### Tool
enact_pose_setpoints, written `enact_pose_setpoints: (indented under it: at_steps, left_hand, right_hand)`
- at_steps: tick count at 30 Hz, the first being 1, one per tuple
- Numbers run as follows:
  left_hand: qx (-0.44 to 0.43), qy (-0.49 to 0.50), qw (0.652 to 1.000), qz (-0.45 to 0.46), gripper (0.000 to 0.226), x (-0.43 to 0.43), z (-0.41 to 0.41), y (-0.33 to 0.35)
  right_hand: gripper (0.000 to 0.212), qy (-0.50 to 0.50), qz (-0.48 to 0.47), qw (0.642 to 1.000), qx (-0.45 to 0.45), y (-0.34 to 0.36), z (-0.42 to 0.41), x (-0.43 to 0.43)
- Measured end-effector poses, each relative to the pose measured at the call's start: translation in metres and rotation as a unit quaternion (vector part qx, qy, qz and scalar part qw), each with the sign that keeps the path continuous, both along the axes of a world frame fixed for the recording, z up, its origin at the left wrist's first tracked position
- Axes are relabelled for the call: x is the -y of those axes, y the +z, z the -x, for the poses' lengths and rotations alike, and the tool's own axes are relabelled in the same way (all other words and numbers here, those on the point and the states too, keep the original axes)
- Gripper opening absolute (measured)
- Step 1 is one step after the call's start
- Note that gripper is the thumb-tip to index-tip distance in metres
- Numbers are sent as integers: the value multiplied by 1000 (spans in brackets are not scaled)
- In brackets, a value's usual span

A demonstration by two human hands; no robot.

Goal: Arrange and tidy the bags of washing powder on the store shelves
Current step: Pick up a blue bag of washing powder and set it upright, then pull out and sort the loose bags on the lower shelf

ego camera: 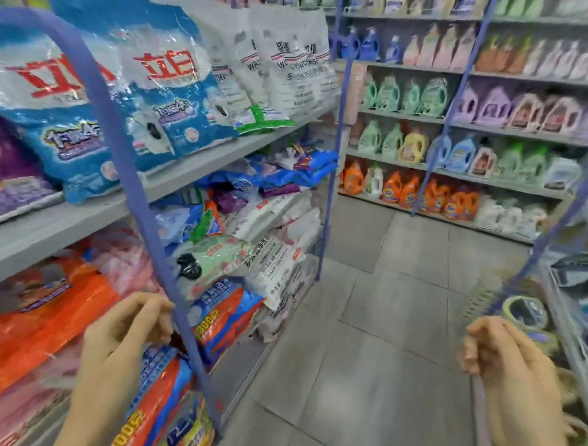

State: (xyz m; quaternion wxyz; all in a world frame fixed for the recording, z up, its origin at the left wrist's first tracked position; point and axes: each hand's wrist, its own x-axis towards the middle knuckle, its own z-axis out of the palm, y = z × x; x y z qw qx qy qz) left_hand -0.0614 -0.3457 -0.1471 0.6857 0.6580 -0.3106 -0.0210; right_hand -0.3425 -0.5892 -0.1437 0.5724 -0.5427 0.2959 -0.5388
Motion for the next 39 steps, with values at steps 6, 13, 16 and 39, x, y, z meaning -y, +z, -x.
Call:
enact_pose_setpoints:
  at_steps: [6,13,16,39]
  left_hand:
    - [-29,71,996,51,41,101,-71,-1]
    - [13,98,993,71,33,202,-156,31]
    - [23,143,988,58,31,224,-180,39]
    - [1,466,883,63,24,304,-178,50]
  right_hand:
    - [48,21,19,1000,-5,1,-73,104]
    - [50,65,25,998,5,23,-185,226]
    - [50,97,28,995,12,29,-237,264]
    - [72,272,738,564,-251,86,-595,366]
